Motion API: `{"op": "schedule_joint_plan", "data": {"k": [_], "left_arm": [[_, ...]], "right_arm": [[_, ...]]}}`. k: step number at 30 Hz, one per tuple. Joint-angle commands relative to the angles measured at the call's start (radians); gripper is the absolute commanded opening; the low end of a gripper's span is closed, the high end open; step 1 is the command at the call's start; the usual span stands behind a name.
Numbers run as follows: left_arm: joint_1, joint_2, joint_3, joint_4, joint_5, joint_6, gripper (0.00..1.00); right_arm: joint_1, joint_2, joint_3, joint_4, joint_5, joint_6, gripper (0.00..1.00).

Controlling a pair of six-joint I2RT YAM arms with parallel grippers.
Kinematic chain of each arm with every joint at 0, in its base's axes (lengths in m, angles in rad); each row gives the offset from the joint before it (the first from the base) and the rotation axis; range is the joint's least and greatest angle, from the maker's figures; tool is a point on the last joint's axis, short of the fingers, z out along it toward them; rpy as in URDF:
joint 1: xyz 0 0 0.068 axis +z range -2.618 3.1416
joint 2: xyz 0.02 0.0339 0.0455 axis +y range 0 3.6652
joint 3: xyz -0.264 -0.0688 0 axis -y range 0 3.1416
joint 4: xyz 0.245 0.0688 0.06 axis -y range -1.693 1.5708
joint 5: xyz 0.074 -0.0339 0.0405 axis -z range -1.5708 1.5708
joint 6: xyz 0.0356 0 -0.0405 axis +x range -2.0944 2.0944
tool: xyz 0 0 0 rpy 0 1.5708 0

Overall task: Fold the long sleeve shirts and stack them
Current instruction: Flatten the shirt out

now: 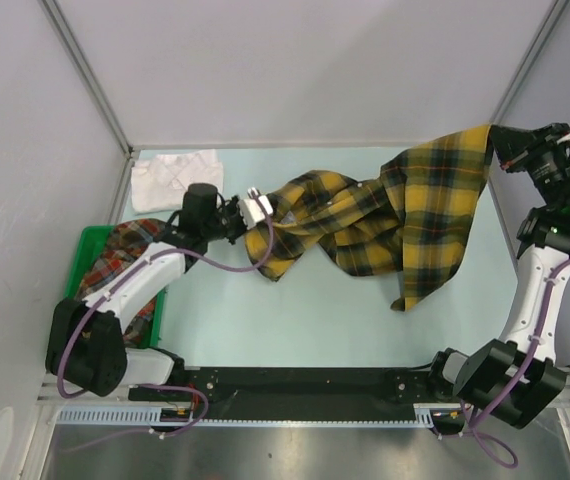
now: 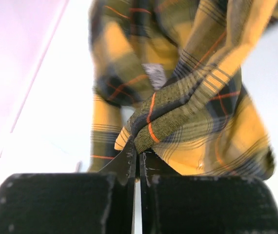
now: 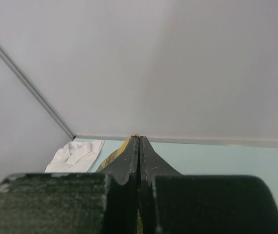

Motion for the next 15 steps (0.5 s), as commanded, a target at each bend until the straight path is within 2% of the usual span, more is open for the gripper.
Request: {"op": "schedule_joint_plan", "data": {"k": [1, 3, 4, 6, 7, 10, 12, 14, 15], "left_arm": [[0.063, 0.009, 0.267, -0.239, 0.037, -0.071, 0.0], [0.113, 0.084, 0.415, -0.33, 0.028, -0.058, 0.0], [0.127, 0.117, 0.596, -0.43, 0.008, -0.047, 0.0], [0.166, 0.202, 0.775, -0.492, -0.035, -0.069, 0.0], [0.181, 0.226, 0.935, -0.529, -0.041, -0.099, 0.0], [0.204, 0.26, 1.151, -0.533, -0.124, -0.136, 0.0], [0.207, 0.243, 1.19, -0.484, -0.158, -0.167, 0.0], [0.207, 0.166, 1.144, -0.355, -0.207, -0.214, 0.0], [0.207, 0.133, 1.07, -0.298, -0.227, -0.231, 0.0]], "right_arm": [[-0.021, 0.048, 0.101, 0.168, 0.121, 0.002, 0.0], [-0.021, 0.107, 0.146, 0.194, 0.155, 0.008, 0.0], [-0.018, 0.127, 0.192, 0.229, 0.17, 0.012, 0.0], [-0.014, 0.185, 0.244, 0.255, 0.218, 0.02, 0.0], [-0.015, 0.207, 0.311, 0.275, 0.236, 0.022, 0.0], [-0.029, 0.258, 0.417, 0.287, 0.294, 0.046, 0.0], [-0.04, 0.27, 0.5, 0.298, 0.333, 0.057, 0.0], [-0.066, 0.266, 0.564, 0.303, 0.375, 0.066, 0.0], [-0.075, 0.258, 0.58, 0.306, 0.386, 0.065, 0.0]]}}
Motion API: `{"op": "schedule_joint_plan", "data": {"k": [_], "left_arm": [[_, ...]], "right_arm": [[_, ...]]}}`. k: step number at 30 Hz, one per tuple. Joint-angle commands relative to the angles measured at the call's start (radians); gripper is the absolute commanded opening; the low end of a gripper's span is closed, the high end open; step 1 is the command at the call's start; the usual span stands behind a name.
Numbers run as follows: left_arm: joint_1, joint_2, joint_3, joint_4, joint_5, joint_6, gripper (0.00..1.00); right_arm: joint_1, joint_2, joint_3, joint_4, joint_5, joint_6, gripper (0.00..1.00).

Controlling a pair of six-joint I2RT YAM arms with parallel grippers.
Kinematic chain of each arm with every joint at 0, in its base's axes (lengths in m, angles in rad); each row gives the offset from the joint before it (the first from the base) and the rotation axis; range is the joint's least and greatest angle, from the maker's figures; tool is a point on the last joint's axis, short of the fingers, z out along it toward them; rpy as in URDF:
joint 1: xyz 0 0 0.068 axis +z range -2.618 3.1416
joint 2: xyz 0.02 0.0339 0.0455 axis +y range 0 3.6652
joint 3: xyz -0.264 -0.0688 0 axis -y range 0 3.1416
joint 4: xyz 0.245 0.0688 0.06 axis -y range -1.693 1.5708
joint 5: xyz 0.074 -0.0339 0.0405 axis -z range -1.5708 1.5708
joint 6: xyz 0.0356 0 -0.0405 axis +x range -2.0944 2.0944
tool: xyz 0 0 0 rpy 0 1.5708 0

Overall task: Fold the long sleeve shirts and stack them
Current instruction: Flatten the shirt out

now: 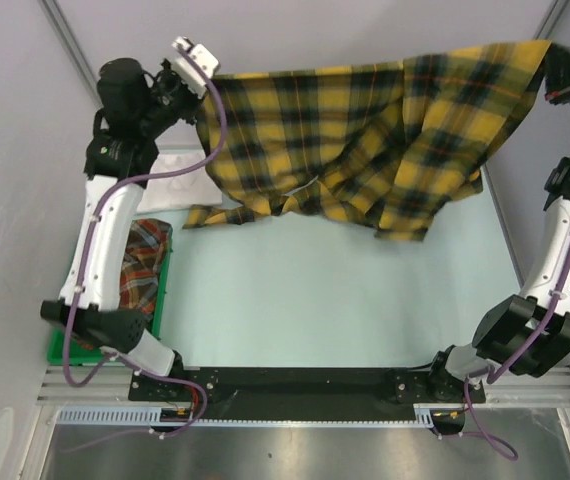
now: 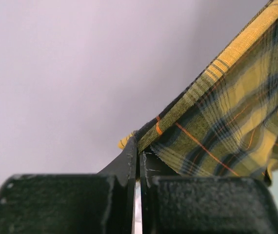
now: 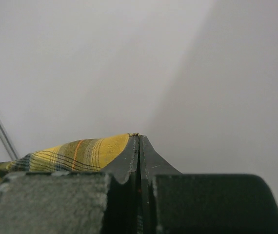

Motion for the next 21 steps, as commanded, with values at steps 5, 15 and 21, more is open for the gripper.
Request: {"op": "schedule_joint_plan", "data": {"k": [5, 15, 21], "left_arm": [[0.021, -0.287, -0.163, 0.328, -0.178, -0.153, 0.0], [0.006, -0.453, -0.101, 0.389, -0.149, -0.214, 0.0], [0.006, -0.481, -0.01, 0.397, -0.128, -0.246, 0.0]], "right_arm": [[-0.16, -0.141, 0.161, 0.182, 0.315, -0.054, 0.0], [-0.299, -0.314, 0.141, 0.252, 0.519, -0.149, 0.0], [-0.302, -0.311, 0.24, 0.26, 0.72, -0.258, 0.0]]}}
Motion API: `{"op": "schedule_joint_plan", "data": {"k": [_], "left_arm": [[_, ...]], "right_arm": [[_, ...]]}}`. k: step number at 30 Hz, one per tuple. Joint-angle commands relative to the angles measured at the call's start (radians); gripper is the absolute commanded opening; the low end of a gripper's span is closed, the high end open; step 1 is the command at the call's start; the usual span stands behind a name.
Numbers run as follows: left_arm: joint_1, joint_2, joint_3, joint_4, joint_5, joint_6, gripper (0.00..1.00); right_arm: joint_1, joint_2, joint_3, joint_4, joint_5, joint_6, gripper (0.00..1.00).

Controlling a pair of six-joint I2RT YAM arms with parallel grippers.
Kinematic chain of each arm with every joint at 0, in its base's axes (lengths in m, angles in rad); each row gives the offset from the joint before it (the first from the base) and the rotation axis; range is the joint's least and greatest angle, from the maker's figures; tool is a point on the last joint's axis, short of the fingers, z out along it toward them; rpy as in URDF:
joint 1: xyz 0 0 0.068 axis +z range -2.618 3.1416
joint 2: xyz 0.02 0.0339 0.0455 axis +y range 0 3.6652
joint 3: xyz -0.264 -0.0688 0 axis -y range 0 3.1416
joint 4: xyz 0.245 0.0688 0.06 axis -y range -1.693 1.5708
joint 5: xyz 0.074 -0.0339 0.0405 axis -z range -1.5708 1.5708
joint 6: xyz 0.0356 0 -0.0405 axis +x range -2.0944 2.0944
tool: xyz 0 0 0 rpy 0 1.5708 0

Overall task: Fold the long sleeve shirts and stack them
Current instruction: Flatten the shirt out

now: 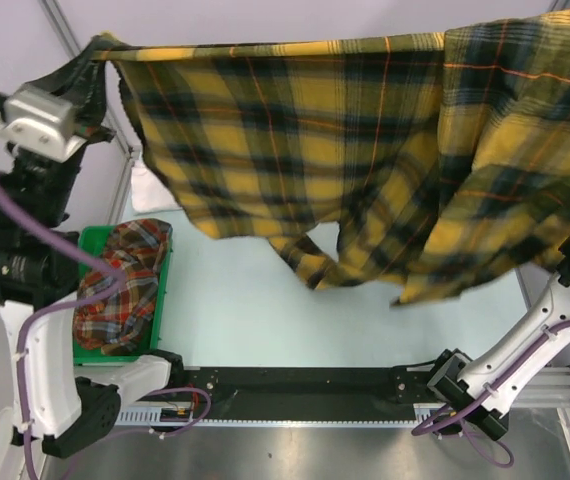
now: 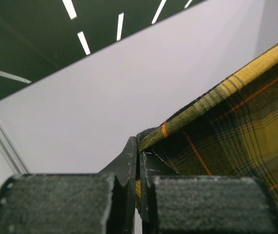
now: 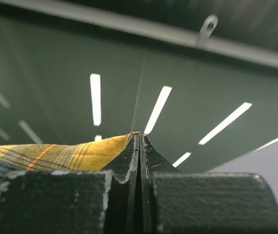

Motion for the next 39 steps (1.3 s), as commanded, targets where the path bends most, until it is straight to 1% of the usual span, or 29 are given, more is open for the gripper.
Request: {"op": "schedule_joint_plan", "data": {"k": [1, 3, 5, 6, 8, 9, 11, 12, 13, 14, 15, 16, 17, 18, 21, 23, 24, 26, 27, 28, 30, 31, 32, 33, 34, 35, 36, 37, 39], "left_arm": [[0.022, -0.015, 0.08, 0.039, -0.075, -0.046, 0.0], [0.022, -0.005, 0.1, 0.03, -0.083, -0.046, 0.0], [0.022, 0.017, 0.099, 0.01, -0.103, -0.03, 0.0], [0.022, 0.028, 0.08, -0.01, -0.112, -0.009, 0.0], [0.022, 0.05, 0.034, -0.025, -0.114, 0.022, 0.0], [0.022, 0.053, -0.037, -0.032, -0.112, 0.051, 0.0], [0.022, 0.061, -0.125, -0.033, -0.097, 0.065, 0.0], [0.024, 0.065, -0.217, -0.035, -0.079, 0.095, 0.0], [0.024, 0.067, -0.271, -0.029, -0.057, 0.112, 0.0], [0.024, 0.07, -0.387, 0.016, -0.052, 0.115, 0.0], [0.027, 0.076, -0.439, 0.028, -0.037, 0.12, 0.0], [0.028, 0.083, -0.485, 0.036, -0.019, 0.131, 0.0], [0.03, 0.112, -0.565, 0.05, 0.009, 0.14, 0.0], [0.034, 0.132, -0.596, 0.057, 0.024, 0.14, 0.0], [0.037, 0.235, -0.694, 0.091, 0.07, 0.169, 0.0], [0.037, 0.315, -0.71, 0.099, 0.078, 0.195, 0.0], [0.037, 0.409, -0.698, 0.096, 0.07, 0.197, 0.0], [0.04, 0.508, -0.623, 0.053, 0.063, 0.217, 0.0], [0.047, 0.615, -0.591, 0.041, 0.049, 0.218, 0.0], [0.051, 0.661, -0.552, 0.016, 0.046, 0.221, 0.0], [0.06, 0.807, -0.41, -0.019, 0.037, 0.221, 0.0], [0.062, 0.861, -0.351, -0.077, 0.035, 0.223, 0.0], [0.062, 0.905, -0.229, -0.105, 0.029, 0.233, 0.0], [0.062, 0.991, -0.167, -0.13, 0.008, 0.235, 0.0], [0.063, 1.031, -0.05, -0.172, -0.003, 0.24, 0.0], [0.064, 1.07, 0.012, -0.2, -0.012, 0.243, 0.0], [0.064, 1.149, 0.07, -0.229, -0.023, 0.247, 0.0], [0.064, 1.182, 0.174, -0.28, -0.022, 0.253, 0.0], [0.064, 1.269, 0.28, -0.324, -0.023, 0.287, 0.0]], "right_arm": [[-0.018, 0.052, 0.076, -0.011, 0.296, -0.138, 0.0], [-0.018, 0.085, 0.124, -0.027, 0.278, -0.13, 0.0], [-0.018, 0.113, 0.145, -0.058, 0.182, -0.078, 0.0], [-0.018, 0.13, 0.141, -0.075, 0.069, -0.053, 0.0], [-0.009, 0.171, 0.085, -0.052, -0.077, 0.026, 0.0], [0.002, 0.183, 0.052, -0.005, -0.227, 0.046, 0.0], [0.059, 0.187, -0.084, 0.025, -0.358, 0.062, 0.0], [0.088, 0.179, -0.145, 0.02, -0.467, 0.045, 0.0], [0.111, 0.15, -0.204, 0.006, -0.504, -0.014, 0.0], [0.169, 0.136, -0.259, -0.036, -0.533, -0.066, 0.0], [0.195, 0.119, -0.378, -0.065, -0.575, -0.117, 0.0], [0.217, 0.107, -0.428, -0.096, -0.583, -0.169, 0.0], [0.272, 0.093, -0.483, -0.156, -0.586, -0.281, 0.0], [0.292, 0.095, -0.564, -0.184, -0.606, -0.332, 0.0], [0.372, 0.136, -0.669, -0.27, -0.572, -0.539, 0.0], [0.402, 0.185, -0.741, -0.284, -0.537, -0.603, 0.0], [0.433, 0.256, -0.752, -0.29, -0.509, -0.659, 0.0], [0.461, 0.338, -0.734, -0.317, -0.448, -0.696, 0.0], [0.474, 0.44, -0.715, -0.319, -0.436, -0.697, 0.0], [0.484, 0.487, -0.656, -0.339, -0.423, -0.697, 0.0], [0.508, 0.635, -0.584, -0.369, -0.382, -0.697, 0.0], [0.514, 0.685, -0.507, -0.383, -0.374, -0.699, 0.0], [0.522, 0.726, -0.473, -0.385, -0.363, -0.702, 0.0], [0.536, 0.809, -0.433, -0.385, -0.357, -0.708, 0.0], [0.54, 0.849, -0.396, -0.389, -0.348, -0.71, 0.0], [0.547, 0.89, -0.305, -0.4, -0.339, -0.713, 0.0], [0.557, 0.976, -0.257, -0.415, -0.331, -0.714, 0.0], [0.563, 1.015, -0.155, -0.458, -0.319, -0.716, 0.0], [0.582, 1.114, -0.079, -0.498, -0.302, -0.72, 0.0]]}}
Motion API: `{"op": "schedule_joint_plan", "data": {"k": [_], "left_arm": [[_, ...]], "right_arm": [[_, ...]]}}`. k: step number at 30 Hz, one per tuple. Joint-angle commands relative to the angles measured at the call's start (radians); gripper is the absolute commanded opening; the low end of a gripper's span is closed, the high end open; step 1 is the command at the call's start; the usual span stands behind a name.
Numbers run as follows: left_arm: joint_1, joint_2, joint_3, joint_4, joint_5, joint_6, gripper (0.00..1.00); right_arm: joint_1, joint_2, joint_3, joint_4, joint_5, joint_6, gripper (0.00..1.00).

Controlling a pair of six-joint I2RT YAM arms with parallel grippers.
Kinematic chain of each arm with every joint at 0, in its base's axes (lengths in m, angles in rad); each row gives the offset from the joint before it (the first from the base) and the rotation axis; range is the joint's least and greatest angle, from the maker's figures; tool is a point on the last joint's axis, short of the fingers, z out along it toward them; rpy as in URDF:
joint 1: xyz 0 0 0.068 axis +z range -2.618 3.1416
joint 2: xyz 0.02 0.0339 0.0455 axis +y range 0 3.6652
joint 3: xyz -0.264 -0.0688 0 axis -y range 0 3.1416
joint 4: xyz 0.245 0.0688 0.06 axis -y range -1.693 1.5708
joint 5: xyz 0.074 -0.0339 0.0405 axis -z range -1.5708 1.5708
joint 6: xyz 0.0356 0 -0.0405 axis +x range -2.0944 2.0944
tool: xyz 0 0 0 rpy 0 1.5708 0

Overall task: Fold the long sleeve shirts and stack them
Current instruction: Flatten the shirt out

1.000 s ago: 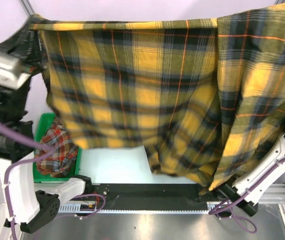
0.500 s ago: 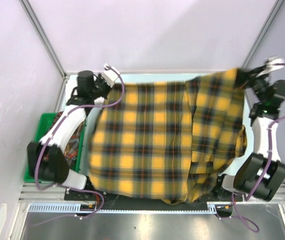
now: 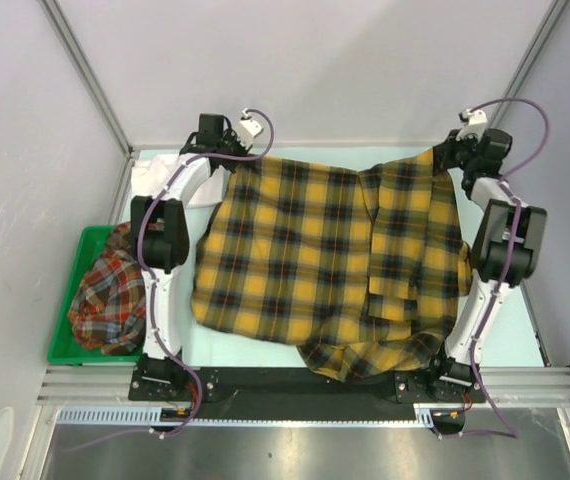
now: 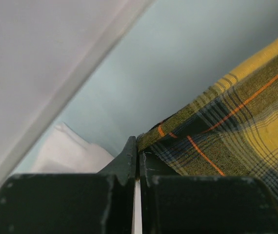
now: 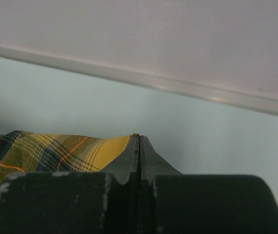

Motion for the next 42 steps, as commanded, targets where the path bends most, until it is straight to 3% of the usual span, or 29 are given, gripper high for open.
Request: {"op": "schedule_joint_plan", "data": {"k": [1, 5, 8, 9, 10, 12, 15, 20, 22, 24, 27, 30, 33, 36, 42], "left_arm": [[0.012, 0.116, 0.252, -0.115, -0.04, 0.076, 0.0], [0.012, 0.182, 0.321, -0.129, -0.092, 0.096, 0.03], [0.011, 0.17, 0.289, -0.131, -0.085, 0.096, 0.2], [0.011, 0.163, 0.266, -0.127, -0.08, 0.093, 0.34], [0.011, 0.151, 0.258, -0.121, -0.097, 0.087, 0.45], [0.011, 0.139, 0.261, -0.111, -0.123, 0.061, 0.53], [0.022, 0.081, 0.261, -0.123, -0.147, 0.02, 0.61], [0.048, -0.162, 0.125, -0.28, -0.018, 0.012, 0.68], [0.049, -0.27, -0.071, -0.307, 0.05, 0.047, 0.71], [0.049, -0.423, -0.282, -0.31, 0.136, 0.075, 0.71], [0.048, -0.578, -0.484, -0.321, 0.233, 0.079, 0.72], [0.048, -0.666, -0.61, -0.339, 0.303, 0.064, 0.73], [0.046, -0.754, -0.696, -0.338, 0.331, 0.035, 0.75], [0.046, -0.811, -0.75, -0.339, 0.34, 0.023, 0.77], [0.046, -0.867, -0.823, -0.322, 0.314, 0.009, 0.78]], "right_arm": [[0.04, 0.145, 0.261, -0.027, 0.074, -0.052, 0.0], [0.069, 0.291, 0.45, -0.09, 0.096, -0.108, 0.02], [0.072, 0.361, 0.539, -0.156, 0.128, -0.137, 0.34], [0.071, 0.363, 0.544, -0.177, 0.151, -0.144, 0.52], [0.064, 0.351, 0.544, -0.188, 0.16, -0.167, 0.6], [0.057, 0.323, 0.535, -0.237, 0.186, -0.194, 0.73], [0.034, 0.231, 0.515, -0.317, 0.224, -0.244, 0.79], [-0.027, 0.015, 0.454, -0.687, 0.217, -0.272, 0.9], [-0.047, -0.06, 0.372, -0.792, 0.134, -0.286, 0.91], [-0.069, -0.178, 0.302, -0.929, 0.024, -0.28, 0.84], [-0.057, -0.33, 0.141, -1.066, -0.064, -0.222, 0.77], [-0.008, -0.52, -0.147, -1.012, -0.063, -0.174, 0.73], [0.021, -0.596, -0.375, -0.962, -0.061, -0.108, 0.72], [0.031, -0.626, -0.5, -0.897, -0.047, -0.054, 0.71], [0.057, -0.536, -0.554, -0.914, -0.029, -0.065, 0.69]]}}
